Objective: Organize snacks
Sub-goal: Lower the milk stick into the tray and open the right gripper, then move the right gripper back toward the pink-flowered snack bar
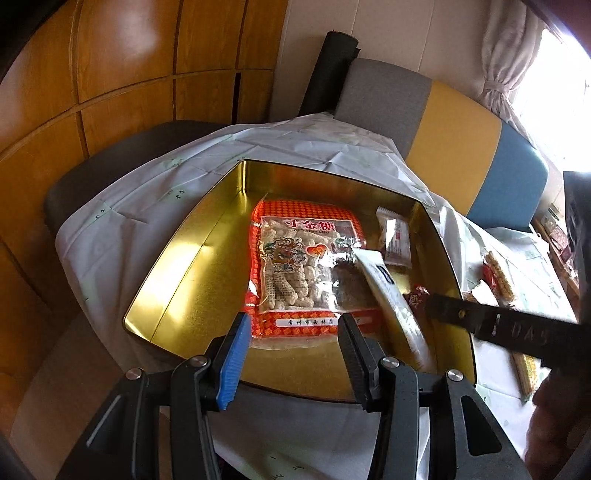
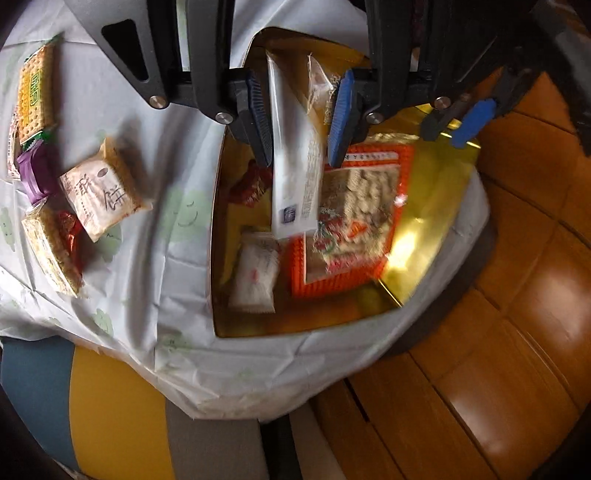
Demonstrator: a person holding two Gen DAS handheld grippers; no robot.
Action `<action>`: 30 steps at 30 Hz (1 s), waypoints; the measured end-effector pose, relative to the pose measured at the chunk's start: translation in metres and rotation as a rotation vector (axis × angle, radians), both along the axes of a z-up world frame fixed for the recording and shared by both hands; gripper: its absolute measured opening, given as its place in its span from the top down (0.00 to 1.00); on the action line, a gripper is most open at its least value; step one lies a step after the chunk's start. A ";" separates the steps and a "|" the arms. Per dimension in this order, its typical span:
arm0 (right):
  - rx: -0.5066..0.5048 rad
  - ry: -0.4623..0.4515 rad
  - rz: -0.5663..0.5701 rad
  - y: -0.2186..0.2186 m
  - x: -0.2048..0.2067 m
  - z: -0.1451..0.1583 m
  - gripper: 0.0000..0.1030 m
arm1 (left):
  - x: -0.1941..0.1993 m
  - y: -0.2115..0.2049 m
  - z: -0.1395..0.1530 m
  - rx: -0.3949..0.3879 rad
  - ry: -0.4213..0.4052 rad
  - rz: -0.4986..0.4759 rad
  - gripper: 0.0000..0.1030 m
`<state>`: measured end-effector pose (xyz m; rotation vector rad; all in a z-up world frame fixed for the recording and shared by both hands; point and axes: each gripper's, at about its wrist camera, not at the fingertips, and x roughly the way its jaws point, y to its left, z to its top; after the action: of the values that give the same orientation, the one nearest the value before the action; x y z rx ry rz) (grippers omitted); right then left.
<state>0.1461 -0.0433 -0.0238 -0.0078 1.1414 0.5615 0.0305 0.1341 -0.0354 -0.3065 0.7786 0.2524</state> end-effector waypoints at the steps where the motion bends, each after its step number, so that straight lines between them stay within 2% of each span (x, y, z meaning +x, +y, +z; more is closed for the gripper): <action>1: -0.004 0.001 0.005 0.001 -0.001 -0.002 0.69 | 0.000 0.000 0.000 0.000 0.001 0.000 0.52; 7: -0.039 -0.027 0.033 -0.004 -0.013 -0.005 0.69 | 0.001 -0.002 -0.001 0.014 0.002 -0.008 0.52; 16: -0.079 -0.124 0.006 -0.028 -0.022 0.012 0.69 | 0.000 -0.013 0.001 0.050 -0.007 -0.040 0.52; 23: -0.104 -0.200 -0.036 -0.067 -0.027 0.021 0.69 | -0.001 -0.019 0.003 0.070 -0.011 -0.060 0.52; 30: -0.165 -0.224 -0.090 -0.116 -0.025 0.019 0.69 | -0.002 -0.027 0.004 0.091 -0.016 -0.084 0.52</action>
<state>0.1215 -0.1595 -0.0049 -0.1575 0.9614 0.3747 0.0285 0.1066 -0.0310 -0.1893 0.7596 0.2053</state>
